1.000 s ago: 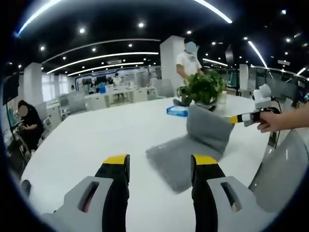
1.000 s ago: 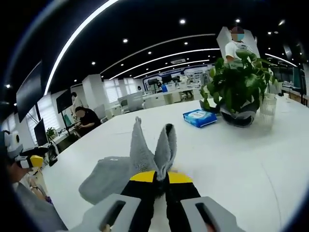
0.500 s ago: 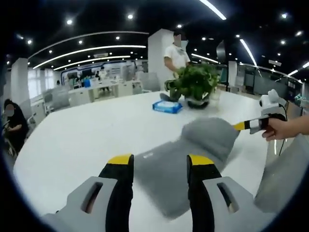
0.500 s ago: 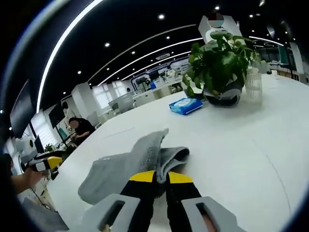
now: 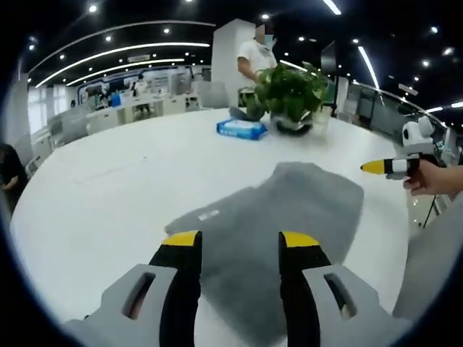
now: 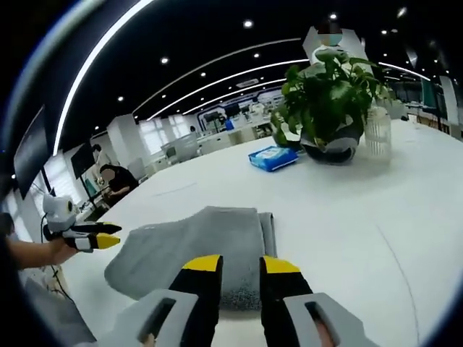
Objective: Open the folded towel by lifting each exposed corner and separating the folded layers until the towel lies flat within the target outline without major curled edges
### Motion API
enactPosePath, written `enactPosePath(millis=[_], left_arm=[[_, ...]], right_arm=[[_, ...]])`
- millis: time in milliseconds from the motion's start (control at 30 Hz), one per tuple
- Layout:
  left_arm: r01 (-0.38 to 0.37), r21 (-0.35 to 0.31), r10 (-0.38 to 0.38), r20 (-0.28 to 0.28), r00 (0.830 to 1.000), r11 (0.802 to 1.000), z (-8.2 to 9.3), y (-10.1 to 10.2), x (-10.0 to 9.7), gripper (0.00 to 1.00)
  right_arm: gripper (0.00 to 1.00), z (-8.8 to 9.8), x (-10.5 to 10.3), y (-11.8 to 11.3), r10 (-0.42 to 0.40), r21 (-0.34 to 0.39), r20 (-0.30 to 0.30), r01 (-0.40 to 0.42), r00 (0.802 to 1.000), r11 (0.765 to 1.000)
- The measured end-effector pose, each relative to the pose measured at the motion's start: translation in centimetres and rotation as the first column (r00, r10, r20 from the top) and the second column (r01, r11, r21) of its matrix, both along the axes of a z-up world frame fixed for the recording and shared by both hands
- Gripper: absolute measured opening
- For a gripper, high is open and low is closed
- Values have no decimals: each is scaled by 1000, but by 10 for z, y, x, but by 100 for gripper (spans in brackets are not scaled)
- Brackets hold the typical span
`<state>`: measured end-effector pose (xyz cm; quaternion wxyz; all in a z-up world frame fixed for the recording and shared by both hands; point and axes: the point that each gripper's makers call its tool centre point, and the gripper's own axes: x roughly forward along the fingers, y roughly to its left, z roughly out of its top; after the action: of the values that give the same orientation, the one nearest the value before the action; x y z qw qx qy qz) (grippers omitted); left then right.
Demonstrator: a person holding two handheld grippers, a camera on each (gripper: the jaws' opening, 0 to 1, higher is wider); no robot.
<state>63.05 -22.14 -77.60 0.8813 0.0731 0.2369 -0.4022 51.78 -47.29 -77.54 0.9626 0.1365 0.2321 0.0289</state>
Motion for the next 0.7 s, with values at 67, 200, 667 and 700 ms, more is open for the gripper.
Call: enactPosePath(millis=[67,200,667,700], left_arm=[[1,7,-1,-12,1000,1000,-7,-1,2,42],[8,33,-7,-28,1000,999,-19,-1,3,42],[-8,117,12,-30,999,993,-45,3,1,38],[1,110,2,-28,1000,994,-46,4,0,37]], right_arm=[[22,-10,2,9,43,-25,-47,-44,998,999],[22,-26,5,22,78,-4,-110,-79,991,997],[24,-53,9,29,192,-182,-329,-262,925,948],[24,-53,9,30,201,-197,-349,-281,915,939]])
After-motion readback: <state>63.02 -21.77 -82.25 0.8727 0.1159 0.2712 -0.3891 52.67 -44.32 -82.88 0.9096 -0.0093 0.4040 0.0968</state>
